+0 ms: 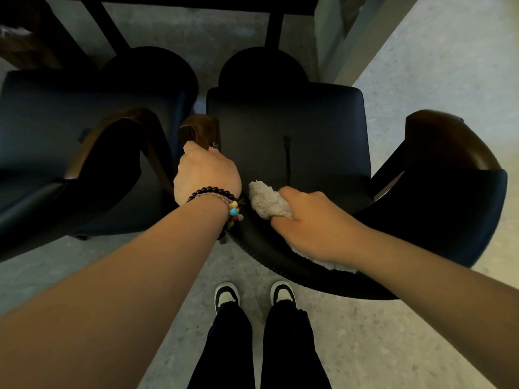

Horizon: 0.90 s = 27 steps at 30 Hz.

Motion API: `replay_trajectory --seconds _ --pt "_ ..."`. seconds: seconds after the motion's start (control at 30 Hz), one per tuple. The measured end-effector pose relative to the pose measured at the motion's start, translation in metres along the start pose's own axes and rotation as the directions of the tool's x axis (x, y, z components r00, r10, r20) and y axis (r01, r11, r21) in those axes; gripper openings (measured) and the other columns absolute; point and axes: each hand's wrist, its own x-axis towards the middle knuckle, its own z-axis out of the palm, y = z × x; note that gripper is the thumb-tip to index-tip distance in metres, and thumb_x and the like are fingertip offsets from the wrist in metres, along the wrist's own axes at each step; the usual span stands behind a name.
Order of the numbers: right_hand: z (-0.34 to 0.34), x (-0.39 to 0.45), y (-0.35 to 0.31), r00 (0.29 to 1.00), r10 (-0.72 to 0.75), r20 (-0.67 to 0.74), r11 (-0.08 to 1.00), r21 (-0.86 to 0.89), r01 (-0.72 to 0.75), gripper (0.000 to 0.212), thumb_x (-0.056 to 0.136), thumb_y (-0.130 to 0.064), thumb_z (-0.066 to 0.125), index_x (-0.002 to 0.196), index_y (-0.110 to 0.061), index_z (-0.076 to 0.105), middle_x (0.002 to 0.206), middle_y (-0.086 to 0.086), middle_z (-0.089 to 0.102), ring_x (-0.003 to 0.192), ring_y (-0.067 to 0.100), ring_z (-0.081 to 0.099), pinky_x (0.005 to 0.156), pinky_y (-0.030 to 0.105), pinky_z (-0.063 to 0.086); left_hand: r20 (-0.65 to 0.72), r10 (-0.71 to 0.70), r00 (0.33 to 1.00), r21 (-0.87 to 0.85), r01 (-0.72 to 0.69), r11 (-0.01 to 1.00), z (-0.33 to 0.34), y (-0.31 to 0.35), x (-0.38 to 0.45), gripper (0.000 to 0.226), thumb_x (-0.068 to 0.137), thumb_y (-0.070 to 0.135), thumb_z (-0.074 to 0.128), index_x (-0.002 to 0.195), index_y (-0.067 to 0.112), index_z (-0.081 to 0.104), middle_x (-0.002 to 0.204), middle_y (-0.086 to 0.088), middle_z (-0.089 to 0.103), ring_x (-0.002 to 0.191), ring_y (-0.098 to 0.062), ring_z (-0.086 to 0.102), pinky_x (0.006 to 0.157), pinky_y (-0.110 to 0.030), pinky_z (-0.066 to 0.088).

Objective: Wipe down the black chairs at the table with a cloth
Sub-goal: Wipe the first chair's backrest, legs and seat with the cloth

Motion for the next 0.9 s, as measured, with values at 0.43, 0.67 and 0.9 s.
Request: replay_trajectory --seconds 0.43,0.67,0.9 --pt "-0.008 0.080 0.096 0.876 0.415 0.246 0.895 -0.285 -0.344 0.021 0.090 -0.036 0.057 0.107 -0.025 0.056 0.103 0.004 0.062 0.085 0.021 0.061 0.063 0.031 0.045 -0.052 0.005 0.999 0.024 -0.003 1.000 0.003 -0.002 0.003 0.034 0.100 0.035 0.038 0.123 0.012 0.049 0.112 -0.011 0.060 0.081 -0.025 0.052 0.065 -0.038 0.036" --pt "-0.017 0.034 0.053 0.948 0.227 0.224 0.965 -0.186 -0.187 0.019 0.093 -0.040 0.052 0.102 -0.026 0.061 0.096 -0.005 0.063 0.089 0.014 0.061 0.071 0.029 0.045 -0.033 0.015 0.999 0.030 -0.014 0.999 0.002 -0.001 0.002 0.036 0.101 0.035 0.038 0.126 0.011 0.047 0.120 -0.013 0.058 0.104 -0.033 0.059 0.072 -0.040 0.039" --pt "-0.020 -0.041 0.012 0.994 0.021 0.110 0.993 -0.118 -0.008 0.023 0.090 -0.035 0.053 0.113 -0.040 0.051 0.083 -0.012 0.059 0.069 0.007 0.060 0.053 0.022 0.045 -0.016 0.022 1.000 0.045 -0.021 0.999 0.000 -0.002 -0.001 0.036 0.102 0.034 0.037 0.128 0.010 0.045 0.120 -0.014 0.058 0.102 -0.033 0.059 0.069 -0.039 0.037"
